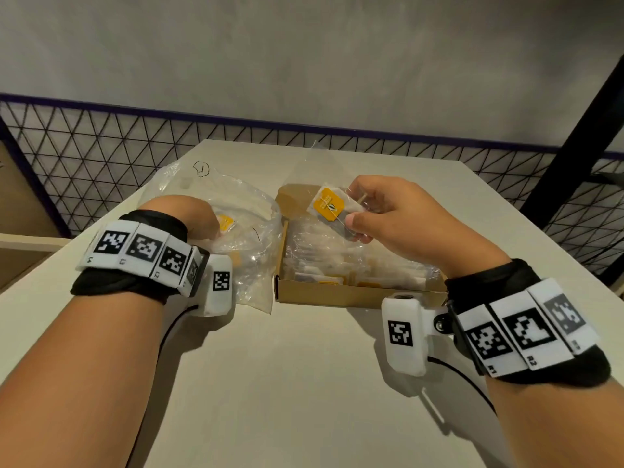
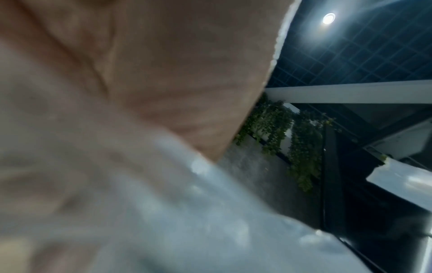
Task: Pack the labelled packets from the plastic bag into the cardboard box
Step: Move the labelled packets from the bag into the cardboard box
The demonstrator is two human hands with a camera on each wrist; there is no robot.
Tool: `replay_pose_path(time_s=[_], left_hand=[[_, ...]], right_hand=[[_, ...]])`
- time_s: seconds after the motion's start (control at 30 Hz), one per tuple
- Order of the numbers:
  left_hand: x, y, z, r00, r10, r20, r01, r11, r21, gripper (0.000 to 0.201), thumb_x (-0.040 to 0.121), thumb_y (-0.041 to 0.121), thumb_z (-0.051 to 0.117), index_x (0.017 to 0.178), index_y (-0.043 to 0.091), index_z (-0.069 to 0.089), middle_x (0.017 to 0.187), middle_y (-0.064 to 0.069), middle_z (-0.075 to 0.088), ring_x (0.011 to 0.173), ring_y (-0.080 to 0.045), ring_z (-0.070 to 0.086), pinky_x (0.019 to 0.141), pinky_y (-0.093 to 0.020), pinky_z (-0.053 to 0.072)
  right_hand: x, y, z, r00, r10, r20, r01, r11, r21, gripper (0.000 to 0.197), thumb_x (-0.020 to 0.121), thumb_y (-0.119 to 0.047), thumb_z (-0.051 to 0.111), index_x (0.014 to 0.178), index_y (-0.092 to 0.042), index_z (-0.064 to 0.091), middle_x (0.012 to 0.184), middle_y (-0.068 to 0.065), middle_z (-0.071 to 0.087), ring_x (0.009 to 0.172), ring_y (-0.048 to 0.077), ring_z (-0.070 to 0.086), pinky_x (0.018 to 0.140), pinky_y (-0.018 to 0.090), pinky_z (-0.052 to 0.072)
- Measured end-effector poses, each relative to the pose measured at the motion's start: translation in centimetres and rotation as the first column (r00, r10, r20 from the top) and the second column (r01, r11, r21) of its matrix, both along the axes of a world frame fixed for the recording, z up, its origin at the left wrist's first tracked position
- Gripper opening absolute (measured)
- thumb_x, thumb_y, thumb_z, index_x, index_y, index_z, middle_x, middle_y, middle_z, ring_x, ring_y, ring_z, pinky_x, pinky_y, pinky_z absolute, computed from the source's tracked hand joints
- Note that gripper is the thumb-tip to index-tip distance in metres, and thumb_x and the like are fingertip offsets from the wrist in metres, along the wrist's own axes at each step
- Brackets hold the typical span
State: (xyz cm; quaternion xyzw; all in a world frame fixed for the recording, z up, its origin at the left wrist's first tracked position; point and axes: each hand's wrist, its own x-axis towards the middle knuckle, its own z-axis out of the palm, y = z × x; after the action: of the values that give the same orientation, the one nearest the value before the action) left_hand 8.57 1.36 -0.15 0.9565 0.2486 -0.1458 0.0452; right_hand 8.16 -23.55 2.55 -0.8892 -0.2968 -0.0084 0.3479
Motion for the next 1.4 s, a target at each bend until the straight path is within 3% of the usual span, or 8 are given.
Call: replay_pose_path(time_s=[0.1,0.3,0.43,0.67,0.87,1.07,1.27,1.4], left_hand=[[0.3,-0.2,0.9,0.991,0.03,0.133,-0.032,0.999,0.018,0.03,0.089,0.028,0.058,0.078,-0.001,0.058,0.08,-0.009,0.059,0.078,-0.024,0.054,0.077,-0.034,0.044],[0.0,-0.8,1.8,0.81,0.037,0.585,0.038,0.993,-0.114,0.03,0.086,0.007,0.059,0.113,0.016,0.064,0.116,-0.009,0.062,0.107,-0.026,0.056,0.093,-0.038,0.045],[-0.5,-1.9,2.6,0.676,0.05,0.735,0.224,0.937,-0.269,0.054,0.081,0.002,0.065,0.128,0.024,0.05,0.101,-0.001,0.06,0.094,-0.018,0.056,0.07,-0.023,0.041],[-0.9,-3.3,3.4,0.623,0.023,0.782,0.273,0.931,-0.244,0.048,0.082,0.01,0.068,0.125,0.022,0.053,0.098,-0.001,0.063,0.091,-0.017,0.057,0.074,-0.026,0.038],[-0.5,-1.9,2.7,0.684,0.044,0.728,0.048,0.993,-0.105,0.015,0.081,0.013,0.068,0.094,0.021,0.065,0.099,-0.006,0.064,0.097,-0.026,0.059,0.082,-0.038,0.048],[-0.4,-0.7,1.9,0.796,0.04,0.604,-0.085,0.995,0.046,0.017,0.083,0.017,0.064,0.097,0.007,0.067,0.095,-0.014,0.065,0.096,-0.033,0.058,0.077,-0.039,0.043],[-0.8,-2.0,2.9,0.721,0.012,0.693,0.123,0.982,-0.145,0.017,0.091,0.011,0.055,0.102,0.015,0.068,0.104,-0.005,0.063,0.1,-0.023,0.057,0.08,-0.031,0.045],[-1.4,-3.3,3.4,0.642,0.003,0.767,0.36,0.881,-0.306,0.019,0.089,0.006,0.059,0.098,0.022,0.064,0.081,0.01,0.059,0.074,0.0,0.054,0.064,-0.01,0.039]], right_hand=[[0.1,-0.1,0.0,1.0,-0.005,0.007,0.005,1.0,0.0,0.006,0.089,-0.017,0.058,0.093,-0.021,0.055,0.085,-0.001,0.063,0.072,0.012,0.063,0.068,0.031,0.052],[0.4,-0.9,0.4,1.0,-0.002,-0.012,0.001,0.999,-0.049,0.007,0.089,-0.02,0.058,0.088,-0.026,0.056,0.08,-0.006,0.063,0.075,0.014,0.063,0.074,0.035,0.052],[0.5,-1.7,0.7,1.0,-0.003,-0.016,0.001,0.992,-0.127,0.019,0.088,-0.02,0.06,0.073,-0.032,0.055,0.085,-0.001,0.064,0.084,0.02,0.061,0.078,0.035,0.048],[1.1,-3.2,0.8,0.999,-0.053,-0.005,0.05,0.953,-0.3,0.007,0.087,-0.019,0.061,0.08,-0.018,0.059,0.075,-0.004,0.057,0.072,0.012,0.051,0.059,0.025,0.036],[1.2,-3.2,0.8,0.999,-0.05,-0.011,0.044,0.946,-0.321,0.01,0.087,-0.019,0.06,0.078,-0.024,0.059,0.074,-0.008,0.056,0.071,0.008,0.05,0.059,0.024,0.036],[1.1,-3.0,0.7,0.999,-0.049,-0.01,0.043,0.941,-0.335,0.004,0.087,-0.019,0.06,0.084,-0.016,0.062,0.076,-0.003,0.058,0.072,0.013,0.051,0.06,0.025,0.038],[1.1,-2.9,0.7,0.998,-0.064,-0.015,0.055,0.937,-0.344,0.007,0.087,-0.019,0.06,0.086,-0.013,0.063,0.08,0.002,0.06,0.075,0.017,0.053,0.063,0.027,0.039],[1.1,-2.9,0.6,0.996,-0.068,-0.054,0.044,0.931,-0.362,0.015,0.087,-0.019,0.06,0.073,-0.024,0.059,0.073,-0.008,0.057,0.069,0.008,0.051,0.058,0.022,0.036]])
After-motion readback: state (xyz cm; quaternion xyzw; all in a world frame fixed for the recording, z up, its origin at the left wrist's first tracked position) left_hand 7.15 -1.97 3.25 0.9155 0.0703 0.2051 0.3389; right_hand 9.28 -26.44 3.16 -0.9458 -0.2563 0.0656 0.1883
